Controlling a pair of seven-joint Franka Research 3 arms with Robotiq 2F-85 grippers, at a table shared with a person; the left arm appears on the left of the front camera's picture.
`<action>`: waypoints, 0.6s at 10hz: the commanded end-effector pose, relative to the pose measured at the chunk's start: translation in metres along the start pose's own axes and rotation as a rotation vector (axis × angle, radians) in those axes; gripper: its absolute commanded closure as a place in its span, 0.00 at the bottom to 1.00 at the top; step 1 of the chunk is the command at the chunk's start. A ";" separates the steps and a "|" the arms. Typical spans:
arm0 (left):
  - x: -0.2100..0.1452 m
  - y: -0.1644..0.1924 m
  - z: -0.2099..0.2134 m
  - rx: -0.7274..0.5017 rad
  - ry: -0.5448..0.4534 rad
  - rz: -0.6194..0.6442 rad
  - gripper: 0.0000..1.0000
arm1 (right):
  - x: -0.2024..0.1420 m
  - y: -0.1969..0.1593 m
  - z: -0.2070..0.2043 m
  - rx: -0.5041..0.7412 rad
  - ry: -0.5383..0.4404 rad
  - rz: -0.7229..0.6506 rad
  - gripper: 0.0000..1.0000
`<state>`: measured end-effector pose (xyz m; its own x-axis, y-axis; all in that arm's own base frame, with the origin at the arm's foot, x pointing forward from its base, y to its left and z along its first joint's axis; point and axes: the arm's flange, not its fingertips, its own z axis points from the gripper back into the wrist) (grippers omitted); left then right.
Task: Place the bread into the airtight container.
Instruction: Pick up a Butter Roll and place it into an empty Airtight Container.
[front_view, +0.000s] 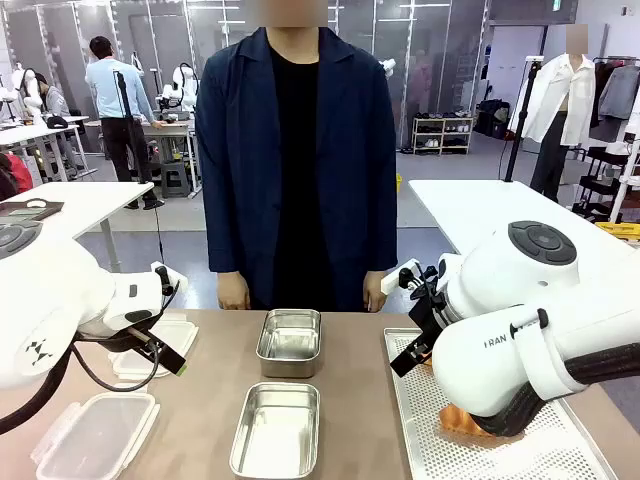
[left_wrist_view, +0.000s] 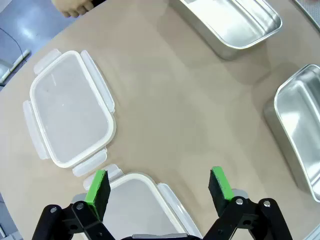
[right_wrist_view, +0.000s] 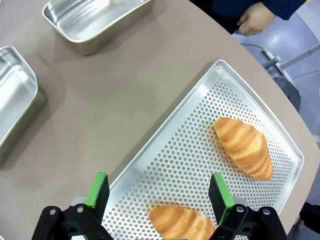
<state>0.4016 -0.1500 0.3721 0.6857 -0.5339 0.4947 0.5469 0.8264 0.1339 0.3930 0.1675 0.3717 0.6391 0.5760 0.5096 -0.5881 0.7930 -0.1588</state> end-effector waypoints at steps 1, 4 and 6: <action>0.000 0.000 0.000 0.000 0.000 0.000 0.00 | 0.000 0.000 0.000 0.000 0.000 0.000 0.00; 0.000 0.000 0.000 0.000 0.000 0.000 0.00 | 0.000 0.000 0.000 0.000 0.000 0.000 0.00; 0.000 0.000 0.000 0.000 0.000 0.000 0.00 | 0.000 0.000 0.000 0.000 0.000 0.000 0.00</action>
<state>0.4015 -0.1504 0.3721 0.6851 -0.5348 0.4946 0.5477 0.8258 0.1342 0.3930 0.1677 0.3717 0.6368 0.5793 0.5088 -0.5904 0.7908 -0.1615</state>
